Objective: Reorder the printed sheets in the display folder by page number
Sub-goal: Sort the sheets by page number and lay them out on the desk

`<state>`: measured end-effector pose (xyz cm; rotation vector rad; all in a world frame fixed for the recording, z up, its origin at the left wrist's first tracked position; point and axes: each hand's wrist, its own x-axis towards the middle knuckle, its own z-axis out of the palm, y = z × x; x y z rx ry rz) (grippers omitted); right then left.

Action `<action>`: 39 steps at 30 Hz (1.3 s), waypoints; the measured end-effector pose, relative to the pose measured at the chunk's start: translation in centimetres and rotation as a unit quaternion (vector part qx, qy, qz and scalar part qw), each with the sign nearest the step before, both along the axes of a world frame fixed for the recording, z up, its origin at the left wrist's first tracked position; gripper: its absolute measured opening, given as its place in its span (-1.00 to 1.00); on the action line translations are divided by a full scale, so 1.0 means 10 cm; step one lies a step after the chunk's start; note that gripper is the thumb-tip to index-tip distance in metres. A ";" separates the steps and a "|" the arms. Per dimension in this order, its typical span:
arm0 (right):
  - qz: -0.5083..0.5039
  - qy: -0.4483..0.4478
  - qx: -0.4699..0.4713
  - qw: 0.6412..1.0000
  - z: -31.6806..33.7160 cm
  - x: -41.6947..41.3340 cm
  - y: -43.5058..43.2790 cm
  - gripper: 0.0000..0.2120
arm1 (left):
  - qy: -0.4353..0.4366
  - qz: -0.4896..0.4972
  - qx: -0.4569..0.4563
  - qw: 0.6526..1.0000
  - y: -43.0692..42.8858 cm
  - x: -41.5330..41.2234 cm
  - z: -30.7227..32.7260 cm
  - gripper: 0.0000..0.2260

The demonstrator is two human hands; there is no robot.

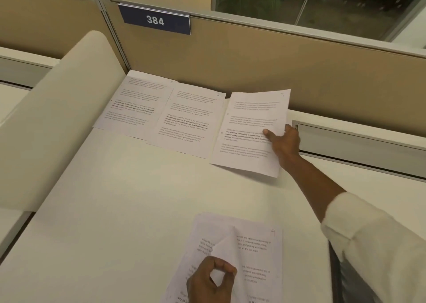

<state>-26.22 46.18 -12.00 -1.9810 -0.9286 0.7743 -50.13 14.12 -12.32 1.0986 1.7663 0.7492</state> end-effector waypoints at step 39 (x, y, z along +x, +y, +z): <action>0.013 -0.098 -0.155 0.983 -0.12 -0.29 -3.15 -0.52 | -0.066 0.046 -0.071 0.994 -0.10 0.00 0.35 -0.85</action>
